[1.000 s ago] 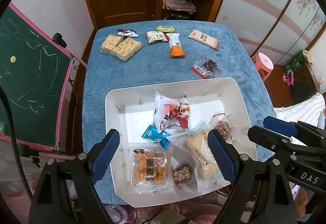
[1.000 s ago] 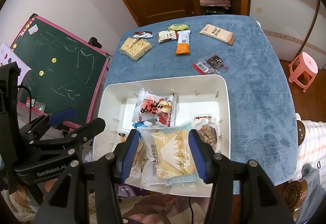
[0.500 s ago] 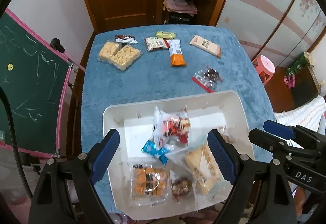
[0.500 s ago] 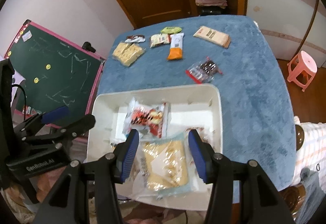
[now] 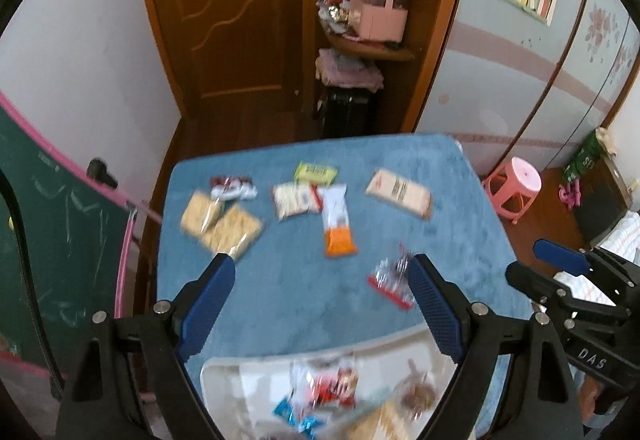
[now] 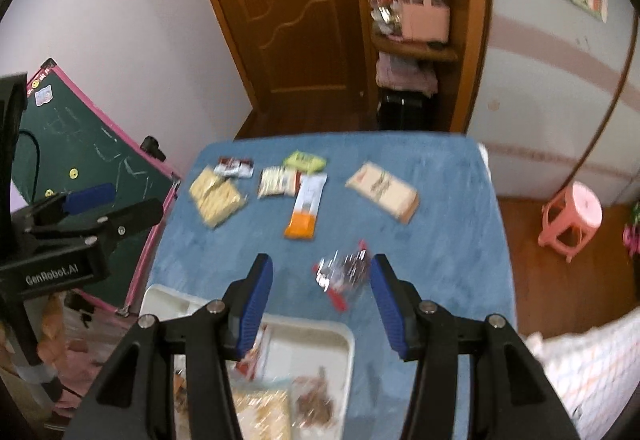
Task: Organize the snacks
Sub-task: 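Lift both open grippers from the tray toward the remaining snacks, then grasp the orange-ended bar with left gripper while right grasps chocolate bag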
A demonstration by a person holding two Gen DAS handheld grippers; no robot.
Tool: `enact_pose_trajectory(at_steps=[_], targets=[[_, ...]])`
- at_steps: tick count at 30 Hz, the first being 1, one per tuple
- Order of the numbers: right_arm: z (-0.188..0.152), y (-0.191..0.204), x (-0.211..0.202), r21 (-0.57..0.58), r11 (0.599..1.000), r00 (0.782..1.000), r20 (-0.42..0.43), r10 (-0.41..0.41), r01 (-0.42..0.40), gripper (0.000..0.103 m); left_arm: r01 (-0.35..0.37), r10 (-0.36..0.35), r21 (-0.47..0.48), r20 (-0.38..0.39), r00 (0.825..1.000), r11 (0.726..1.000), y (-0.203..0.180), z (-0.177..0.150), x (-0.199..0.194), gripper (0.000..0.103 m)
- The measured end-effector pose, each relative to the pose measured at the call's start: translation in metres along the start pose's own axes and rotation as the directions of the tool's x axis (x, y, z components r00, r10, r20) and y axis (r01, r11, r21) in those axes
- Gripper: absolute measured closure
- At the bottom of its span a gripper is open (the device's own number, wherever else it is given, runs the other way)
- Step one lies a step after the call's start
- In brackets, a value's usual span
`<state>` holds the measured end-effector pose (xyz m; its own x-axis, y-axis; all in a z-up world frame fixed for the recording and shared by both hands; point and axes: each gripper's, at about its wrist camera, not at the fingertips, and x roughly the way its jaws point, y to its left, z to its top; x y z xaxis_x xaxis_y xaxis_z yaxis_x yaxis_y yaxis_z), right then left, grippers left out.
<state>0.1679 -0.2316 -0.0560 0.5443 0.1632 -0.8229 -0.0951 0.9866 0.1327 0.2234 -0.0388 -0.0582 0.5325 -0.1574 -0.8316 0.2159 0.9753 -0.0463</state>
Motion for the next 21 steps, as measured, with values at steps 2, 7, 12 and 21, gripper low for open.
enact_pose_trajectory(at_steps=[2,7,12,21], targets=[[0.015,-0.007,0.011,-0.019,1.000,1.000,0.001,0.004,-0.004,0.050,0.004,-0.004,0.000,0.012,1.000,1.000,-0.004,0.018,0.011,0.015],[0.036,-0.025,0.058,-0.045,0.999,0.999,-0.037,0.002,-0.004,0.040,-0.006,0.006,0.005,-0.005,1.000,1.000,-0.011,0.050,0.062,0.013],[0.029,-0.040,0.136,-0.084,0.996,0.982,-0.189,0.010,-0.026,0.039,0.006,-0.009,-0.019,-0.154,0.988,1.000,-0.009,0.060,0.155,0.013],[-0.021,-0.038,0.229,-0.152,0.982,0.924,-0.379,0.044,-0.109,0.040,-0.007,-0.041,-0.126,-0.372,0.927,0.992,-0.004,0.036,0.281,0.013]])
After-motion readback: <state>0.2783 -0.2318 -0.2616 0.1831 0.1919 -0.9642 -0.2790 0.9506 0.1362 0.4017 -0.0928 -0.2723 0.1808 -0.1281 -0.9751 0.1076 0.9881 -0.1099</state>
